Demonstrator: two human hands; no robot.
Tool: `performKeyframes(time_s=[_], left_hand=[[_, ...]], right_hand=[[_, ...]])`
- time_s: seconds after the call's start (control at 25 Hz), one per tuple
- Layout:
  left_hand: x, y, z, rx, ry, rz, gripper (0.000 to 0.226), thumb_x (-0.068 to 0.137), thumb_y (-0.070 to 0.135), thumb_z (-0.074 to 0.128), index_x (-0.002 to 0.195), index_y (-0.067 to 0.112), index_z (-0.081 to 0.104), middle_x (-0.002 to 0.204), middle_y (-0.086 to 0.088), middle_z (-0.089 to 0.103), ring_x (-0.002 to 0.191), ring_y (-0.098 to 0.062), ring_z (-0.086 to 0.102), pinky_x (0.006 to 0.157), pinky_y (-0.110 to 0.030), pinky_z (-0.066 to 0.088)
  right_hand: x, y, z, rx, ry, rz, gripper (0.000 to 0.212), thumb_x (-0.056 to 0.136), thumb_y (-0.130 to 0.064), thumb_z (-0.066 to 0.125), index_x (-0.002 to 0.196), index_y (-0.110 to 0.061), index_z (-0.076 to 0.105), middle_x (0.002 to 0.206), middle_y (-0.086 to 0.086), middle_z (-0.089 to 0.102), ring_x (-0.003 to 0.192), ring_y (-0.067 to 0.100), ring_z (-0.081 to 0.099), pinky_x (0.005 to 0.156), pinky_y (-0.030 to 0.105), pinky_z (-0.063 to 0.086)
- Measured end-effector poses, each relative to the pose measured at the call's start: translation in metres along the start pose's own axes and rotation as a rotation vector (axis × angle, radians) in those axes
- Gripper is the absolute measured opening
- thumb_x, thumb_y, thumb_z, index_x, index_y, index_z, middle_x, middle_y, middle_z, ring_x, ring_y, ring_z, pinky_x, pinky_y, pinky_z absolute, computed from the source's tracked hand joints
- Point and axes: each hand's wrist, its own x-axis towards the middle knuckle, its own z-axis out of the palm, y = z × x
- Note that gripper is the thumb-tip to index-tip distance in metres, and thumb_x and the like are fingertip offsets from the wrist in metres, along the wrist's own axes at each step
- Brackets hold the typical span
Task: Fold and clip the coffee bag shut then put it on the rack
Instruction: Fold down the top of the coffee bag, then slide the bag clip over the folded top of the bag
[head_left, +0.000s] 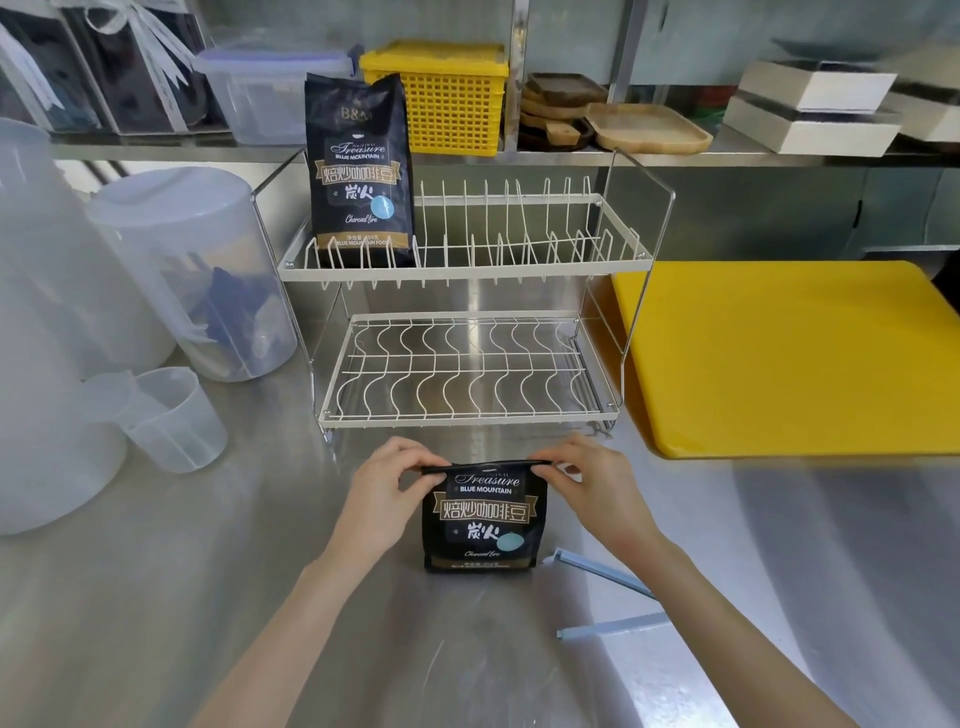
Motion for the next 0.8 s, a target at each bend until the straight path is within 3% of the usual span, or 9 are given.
performKeyframes(time_s=[0.12,0.24,0.4,0.48,0.64,0.8], left_hand=[[-0.002,-0.006,0.002,0.010,-0.001,-0.010,0.012,0.079,0.011,0.062,0.089,0.016,0.067,0.081,0.014,0.054,0.083,0.000,0.050,0.071,-0.005,0.033],[-0.004,-0.009,0.005,-0.073,0.025,-0.044,0.014,0.078,0.010,0.063,0.084,0.023,0.063,0.081,0.015,0.055,0.079,0.008,0.054,0.073,-0.001,0.035],[-0.004,-0.016,0.012,-0.127,0.011,-0.119,0.013,0.081,0.013,0.061,0.085,0.024,0.056,0.089,0.005,0.057,0.089,-0.013,0.056,0.084,-0.028,0.043],[-0.006,-0.017,0.017,-0.176,-0.010,-0.155,0.016,0.081,0.014,0.060,0.089,0.025,0.052,0.098,0.001,0.058,0.096,-0.017,0.054,0.087,-0.032,0.042],[-0.009,-0.018,0.023,-0.273,-0.031,-0.197,0.023,0.082,0.015,0.060,0.099,0.026,0.048,0.094,0.011,0.059,0.094,-0.013,0.055,0.087,-0.030,0.042],[-0.008,-0.019,0.023,-0.290,-0.034,-0.189,0.024,0.082,0.014,0.059,0.100,0.025,0.048,0.091,0.019,0.057,0.089,-0.003,0.054,0.081,-0.022,0.041]], right_hand=[[-0.003,0.004,-0.005,0.059,0.009,0.018,0.027,0.082,-0.019,0.059,0.109,-0.021,0.061,0.099,0.004,0.065,0.083,0.005,0.055,0.076,0.015,0.043],[-0.016,0.021,-0.011,0.035,-0.041,0.063,0.034,0.083,-0.024,0.059,0.116,-0.023,0.054,0.108,0.002,0.063,0.089,0.003,0.054,0.082,0.017,0.040],[-0.047,0.056,-0.014,-0.058,-0.147,0.118,0.036,0.084,-0.028,0.057,0.119,-0.025,0.052,0.117,0.002,0.055,0.099,0.007,0.050,0.085,0.011,0.031],[-0.063,0.073,-0.016,-0.125,-0.200,0.147,0.036,0.082,-0.030,0.058,0.118,-0.026,0.052,0.118,0.004,0.052,0.105,0.015,0.051,0.087,0.015,0.031],[-0.091,0.095,-0.019,-0.198,-0.288,0.215,0.042,0.076,-0.028,0.066,0.116,-0.028,0.054,0.118,0.005,0.049,0.108,0.022,0.048,0.095,0.027,0.036],[-0.108,0.103,-0.018,-0.268,-0.313,0.205,0.044,0.073,-0.031,0.069,0.114,-0.028,0.055,0.123,0.005,0.048,0.110,0.024,0.044,0.096,0.030,0.034]])
